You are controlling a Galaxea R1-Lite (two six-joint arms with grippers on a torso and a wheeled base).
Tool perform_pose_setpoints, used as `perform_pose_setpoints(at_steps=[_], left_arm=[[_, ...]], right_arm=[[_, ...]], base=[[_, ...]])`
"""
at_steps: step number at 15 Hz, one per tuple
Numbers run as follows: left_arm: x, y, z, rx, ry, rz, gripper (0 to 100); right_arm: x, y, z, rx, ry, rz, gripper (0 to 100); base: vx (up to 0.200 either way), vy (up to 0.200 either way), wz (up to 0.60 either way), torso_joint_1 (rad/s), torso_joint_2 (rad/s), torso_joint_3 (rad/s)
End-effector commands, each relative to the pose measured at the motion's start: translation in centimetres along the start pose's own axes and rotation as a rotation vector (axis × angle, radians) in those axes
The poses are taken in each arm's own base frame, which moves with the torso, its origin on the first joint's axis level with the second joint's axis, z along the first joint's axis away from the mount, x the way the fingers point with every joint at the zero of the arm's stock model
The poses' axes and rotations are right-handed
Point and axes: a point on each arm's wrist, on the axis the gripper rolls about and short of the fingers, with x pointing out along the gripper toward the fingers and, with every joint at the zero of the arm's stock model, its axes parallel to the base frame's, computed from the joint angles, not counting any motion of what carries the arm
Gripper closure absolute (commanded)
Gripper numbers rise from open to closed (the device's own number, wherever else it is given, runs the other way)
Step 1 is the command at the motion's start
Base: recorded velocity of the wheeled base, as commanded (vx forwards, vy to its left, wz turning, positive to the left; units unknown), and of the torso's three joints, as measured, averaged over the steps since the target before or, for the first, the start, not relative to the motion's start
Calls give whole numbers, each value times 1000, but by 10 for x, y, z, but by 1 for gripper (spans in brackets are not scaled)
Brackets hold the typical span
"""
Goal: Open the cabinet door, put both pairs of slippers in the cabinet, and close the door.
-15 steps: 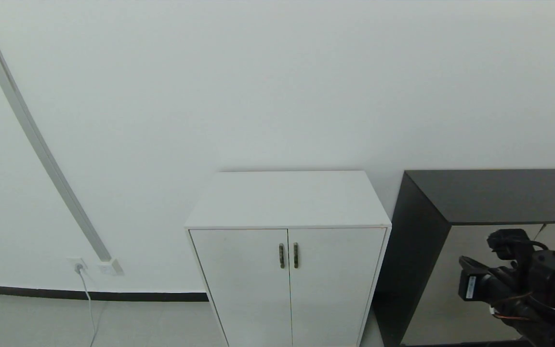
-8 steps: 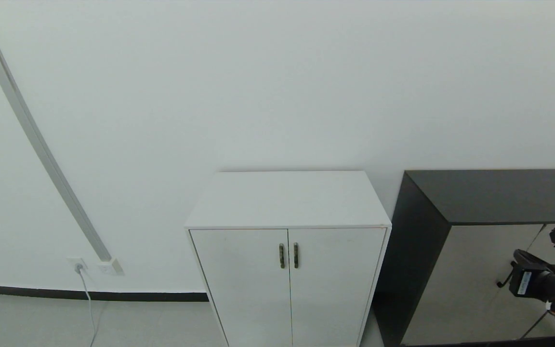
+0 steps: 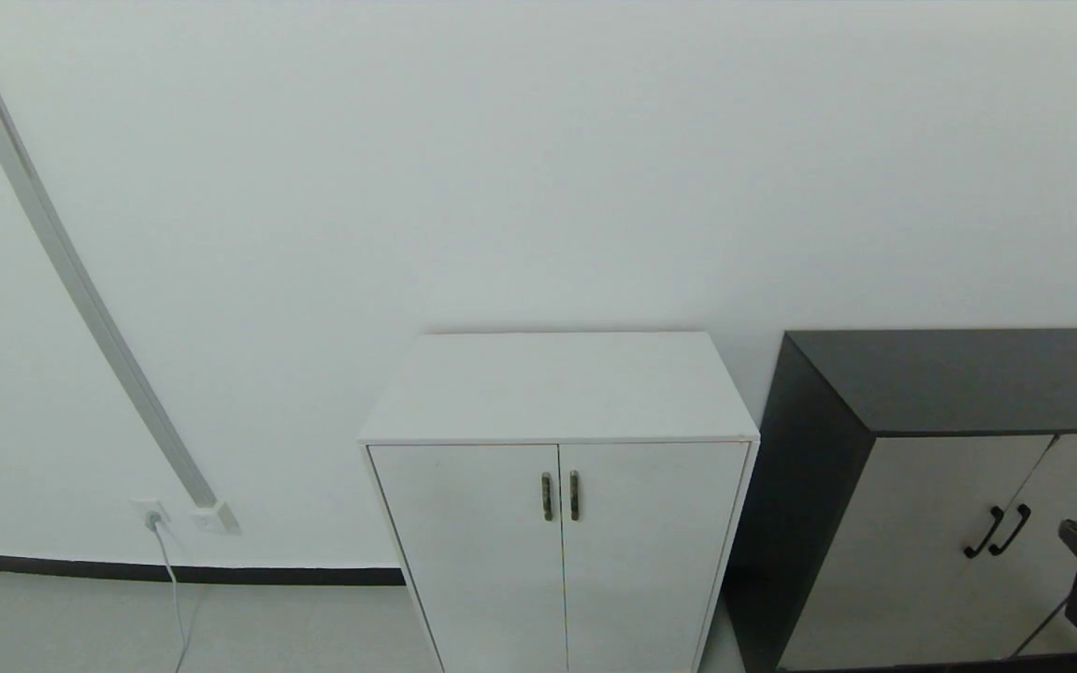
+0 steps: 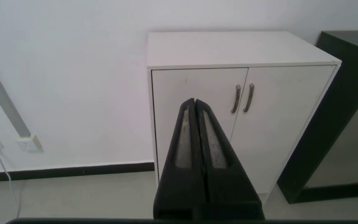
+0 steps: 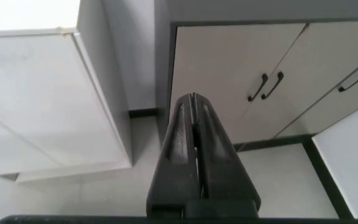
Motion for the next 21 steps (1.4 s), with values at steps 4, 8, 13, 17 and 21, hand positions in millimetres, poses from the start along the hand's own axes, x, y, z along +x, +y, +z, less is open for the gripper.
perform_pose_setpoints(at_steps=[4,8,13,17,21], left_arm=[[0,0,0,0,1,1,100],[0,0,0,0,1,1,100],[0,0,0,0,1,1,100],[0,0,0,0,1,1,100],[0,0,0,0,1,-1,100]], right_arm=[[-49,-10,-4,13,-50,51,100],[-72,-14,-21,1,6,103,100],[-93,-16,-50,-25,157,197,100],[-96,-16,-56,-34,192,244,100],[-102,-16,-63,-48,221,306,100]], base=[[0,0,0,0,0,0],[0,0,0,0,0,0],[0,0,0,0,0,0],[0,0,0,0,0,0],[0,0,0,0,0,0]])
